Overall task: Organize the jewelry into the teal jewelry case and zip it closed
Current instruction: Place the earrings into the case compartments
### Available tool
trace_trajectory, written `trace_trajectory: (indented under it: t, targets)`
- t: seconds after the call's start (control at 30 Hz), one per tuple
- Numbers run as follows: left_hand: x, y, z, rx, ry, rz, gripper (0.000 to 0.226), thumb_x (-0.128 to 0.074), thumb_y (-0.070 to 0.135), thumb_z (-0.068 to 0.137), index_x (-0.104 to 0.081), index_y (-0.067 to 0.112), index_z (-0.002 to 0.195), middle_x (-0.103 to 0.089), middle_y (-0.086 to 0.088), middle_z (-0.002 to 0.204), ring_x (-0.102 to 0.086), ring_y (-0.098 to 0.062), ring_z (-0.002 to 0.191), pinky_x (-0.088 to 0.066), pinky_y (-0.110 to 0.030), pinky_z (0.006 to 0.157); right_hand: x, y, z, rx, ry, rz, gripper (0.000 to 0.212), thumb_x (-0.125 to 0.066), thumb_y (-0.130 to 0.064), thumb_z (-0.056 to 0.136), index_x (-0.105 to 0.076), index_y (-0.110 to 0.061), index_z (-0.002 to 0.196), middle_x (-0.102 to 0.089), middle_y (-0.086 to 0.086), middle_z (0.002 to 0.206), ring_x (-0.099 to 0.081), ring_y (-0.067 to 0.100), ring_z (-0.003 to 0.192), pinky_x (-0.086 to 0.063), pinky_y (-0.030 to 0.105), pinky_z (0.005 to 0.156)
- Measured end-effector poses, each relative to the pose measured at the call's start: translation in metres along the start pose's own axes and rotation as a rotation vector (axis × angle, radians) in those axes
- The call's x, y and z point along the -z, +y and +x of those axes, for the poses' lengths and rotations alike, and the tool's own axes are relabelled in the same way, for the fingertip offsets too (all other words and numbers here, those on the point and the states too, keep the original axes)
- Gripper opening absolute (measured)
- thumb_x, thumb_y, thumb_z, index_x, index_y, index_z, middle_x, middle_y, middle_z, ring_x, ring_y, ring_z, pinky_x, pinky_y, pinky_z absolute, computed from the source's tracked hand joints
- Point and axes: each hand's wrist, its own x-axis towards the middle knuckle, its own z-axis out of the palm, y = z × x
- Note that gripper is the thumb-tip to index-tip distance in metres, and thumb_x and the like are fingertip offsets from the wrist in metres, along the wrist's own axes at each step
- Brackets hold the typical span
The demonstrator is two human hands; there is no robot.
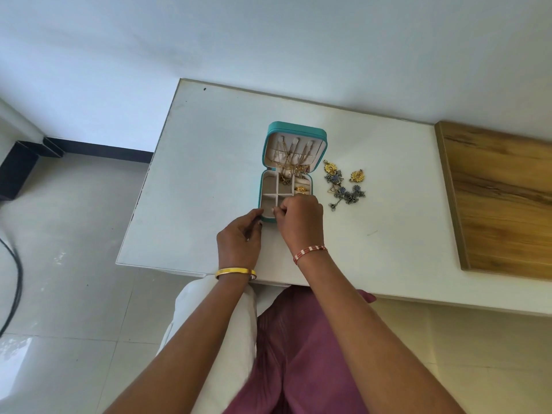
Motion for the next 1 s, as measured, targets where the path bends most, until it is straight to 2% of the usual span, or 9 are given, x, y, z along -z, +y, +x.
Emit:
trace_trajectory:
  t: [0.07, 0.17, 0.23, 0.4, 0.53, 0.67, 0.77, 0.87, 1.0]
  targets:
    - [0.0, 0.001, -0.001, -0.003, 0.0, -0.01, 0.027, -0.056, 0.006, 0.086, -0.064, 0.01, 0.112, -0.066, -0.011, 0.115, -0.059, -0.013, 0.095, -0.032, 0.006, 0.077, 0.002, 0.003, -0.002, 0.031, 0.022, 0.075, 0.023, -0.061, -0.022, 0.086, -0.07, -0.001, 0.082, -0.067, 0.019, 0.081, -0.059, 0.035, 0.083, -0.049, 0.037, 0.077]
    - [0.0, 0.006, -0.002, 0.016, 0.034, -0.05, 0.025, -0.055, 0.006, 0.087, -0.064, 0.009, 0.111, -0.065, -0.012, 0.114, -0.062, -0.017, 0.096, -0.041, -0.006, 0.08, 0.011, 0.013, -0.007, 0.045, 0.058, 0.189, 0.016, -0.064, -0.014, 0.083, -0.07, 0.001, 0.083, -0.066, 0.019, 0.083, -0.058, 0.031, 0.082, -0.047, 0.032, 0.071]
    - [0.0, 0.01, -0.004, -0.007, 0.083, -0.073, 0.024, -0.053, 0.005, 0.088, -0.065, 0.009, 0.108, -0.066, -0.012, 0.109, -0.059, -0.014, 0.088, -0.041, 0.001, 0.072, 0.019, 0.024, -0.012, 0.023, 0.081, 0.247, 0.013, -0.065, -0.011, 0.082, -0.07, 0.001, 0.083, -0.066, 0.018, 0.082, -0.057, 0.029, 0.08, -0.041, 0.026, 0.068]
    - [-0.008, 0.027, -0.016, -0.077, 0.093, -0.128, 0.022, -0.054, 0.0, 0.085, -0.067, 0.007, 0.102, -0.067, -0.012, 0.096, -0.057, -0.011, 0.075, -0.042, 0.001, 0.066, 0.034, 0.065, -0.021, -0.167, 0.194, 0.361, 0.011, -0.064, -0.009, 0.082, -0.07, -0.001, 0.084, -0.069, 0.016, 0.085, -0.061, 0.025, 0.079, -0.036, 0.016, 0.068]
    - [-0.033, 0.05, -0.026, -0.092, -0.009, -0.167, 0.022, -0.055, 0.002, 0.085, -0.068, 0.008, 0.101, -0.069, -0.01, 0.096, -0.06, -0.014, 0.077, -0.042, 0.0, 0.065, 0.04, 0.1, -0.015, -0.275, 0.235, 0.319, 0.014, -0.059, -0.004, 0.084, -0.07, -0.003, 0.092, -0.068, 0.018, 0.092, -0.063, 0.028, 0.086, -0.035, 0.015, 0.068]
    - [-0.055, 0.065, -0.029, -0.082, -0.117, -0.156, 0.021, -0.054, 0.005, 0.086, -0.068, 0.009, 0.101, -0.07, -0.011, 0.095, -0.062, -0.015, 0.078, -0.044, -0.003, 0.067, 0.041, 0.119, -0.001, -0.139, 0.173, 0.095, 0.03, -0.051, 0.0, 0.088, -0.064, -0.006, 0.114, -0.059, 0.021, 0.105, -0.058, 0.033, 0.098, -0.045, 0.029, 0.081]
    - [-0.063, 0.068, -0.027, -0.086, -0.169, -0.111, 0.021, -0.053, 0.005, 0.087, -0.068, 0.009, 0.101, -0.07, -0.01, 0.096, -0.064, -0.017, 0.081, -0.05, -0.017, 0.075, 0.038, 0.12, 0.007, 0.023, 0.13, -0.087, 0.029, -0.055, 0.0, 0.085, -0.066, -0.008, 0.111, -0.058, 0.025, 0.097, -0.057, 0.04, 0.089, -0.051, 0.039, 0.066]
    - [-0.065, 0.065, -0.026, -0.075, -0.186, -0.084, 0.021, -0.053, 0.005, 0.087, -0.069, 0.01, 0.1, -0.07, -0.01, 0.094, -0.065, -0.02, 0.082, -0.052, -0.026, 0.079, 0.029, 0.118, 0.001, 0.087, 0.152, -0.174, 0.028, -0.071, 0.006, 0.068, -0.072, -0.008, 0.093, -0.06, 0.023, 0.082, -0.061, 0.039, 0.07, -0.049, 0.033, 0.047]
    - [-0.066, 0.059, -0.032, -0.051, -0.193, -0.082, 0.02, -0.053, 0.003, 0.086, -0.069, 0.009, 0.098, -0.07, -0.011, 0.092, -0.065, -0.019, 0.08, -0.05, -0.023, 0.077, 0.018, 0.115, -0.024, 0.115, 0.181, -0.13, 0.033, -0.075, 0.005, 0.065, -0.072, -0.01, 0.094, -0.058, 0.016, 0.075, -0.058, 0.032, 0.063, -0.043, 0.026, 0.043]
